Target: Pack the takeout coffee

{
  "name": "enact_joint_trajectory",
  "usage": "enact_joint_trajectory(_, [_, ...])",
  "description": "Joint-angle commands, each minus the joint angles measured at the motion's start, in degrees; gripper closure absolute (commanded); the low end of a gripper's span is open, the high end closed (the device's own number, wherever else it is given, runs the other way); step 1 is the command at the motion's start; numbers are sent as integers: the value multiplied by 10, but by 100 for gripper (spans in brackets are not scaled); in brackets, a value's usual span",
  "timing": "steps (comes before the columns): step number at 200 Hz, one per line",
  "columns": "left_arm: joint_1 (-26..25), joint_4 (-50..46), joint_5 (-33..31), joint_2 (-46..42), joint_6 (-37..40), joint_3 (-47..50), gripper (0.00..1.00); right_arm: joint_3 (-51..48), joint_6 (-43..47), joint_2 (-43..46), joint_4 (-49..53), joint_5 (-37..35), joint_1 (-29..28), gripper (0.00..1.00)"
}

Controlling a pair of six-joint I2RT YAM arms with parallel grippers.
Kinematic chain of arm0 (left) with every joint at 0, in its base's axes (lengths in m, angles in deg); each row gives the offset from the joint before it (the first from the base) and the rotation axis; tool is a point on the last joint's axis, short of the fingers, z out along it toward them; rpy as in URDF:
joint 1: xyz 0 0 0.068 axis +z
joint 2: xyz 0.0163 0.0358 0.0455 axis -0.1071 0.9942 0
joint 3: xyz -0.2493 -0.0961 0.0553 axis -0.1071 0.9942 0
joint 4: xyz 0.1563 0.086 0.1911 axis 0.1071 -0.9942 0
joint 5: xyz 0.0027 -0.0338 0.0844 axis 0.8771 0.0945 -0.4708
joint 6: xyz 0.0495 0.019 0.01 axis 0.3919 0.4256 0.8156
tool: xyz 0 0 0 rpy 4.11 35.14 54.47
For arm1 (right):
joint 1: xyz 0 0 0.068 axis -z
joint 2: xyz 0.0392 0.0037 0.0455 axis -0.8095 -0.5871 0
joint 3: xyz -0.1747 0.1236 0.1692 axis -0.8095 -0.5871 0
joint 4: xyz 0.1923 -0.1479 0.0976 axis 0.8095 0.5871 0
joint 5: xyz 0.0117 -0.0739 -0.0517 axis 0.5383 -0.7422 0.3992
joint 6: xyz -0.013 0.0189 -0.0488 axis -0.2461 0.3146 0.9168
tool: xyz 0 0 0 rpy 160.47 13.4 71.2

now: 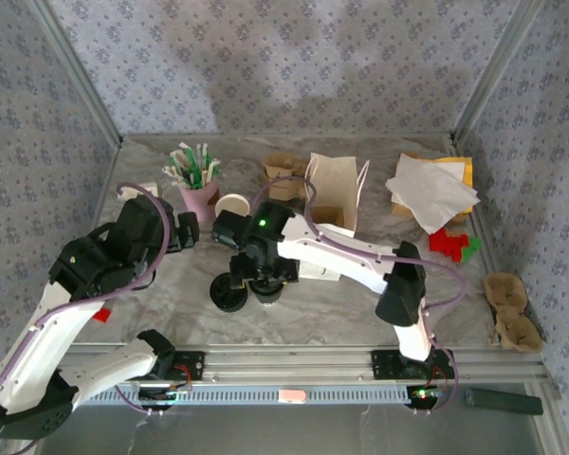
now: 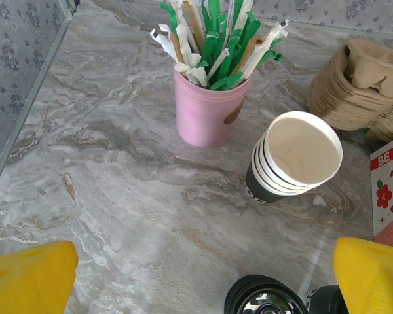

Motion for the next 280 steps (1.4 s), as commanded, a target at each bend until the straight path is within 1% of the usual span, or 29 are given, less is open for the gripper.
enact_joint_trajectory(1, [2,19,5,-8,19,7,0,26,-47,-19,33,5,13,6])
enact_joint_trajectory(40, [2,29,8,-9,30,14,0,23,-57,-38,36,10,23,6])
enact_joint_trajectory(85, [2,41,11,-8,33,19,0,21,-57,-44,34,5,30,11])
enact_joint_trajectory(110, [3,46,13,-7,33,21,0,9,-57,-45,26,13,34,13])
enact_joint_trajectory(206, [3,48,17,-4,35,21,0,-13,-53,-57,-2,30,35,13])
enact_joint_trajectory(280, [3,48,17,-5,36,21,1,-30,-51,-59,-11,25,37,20])
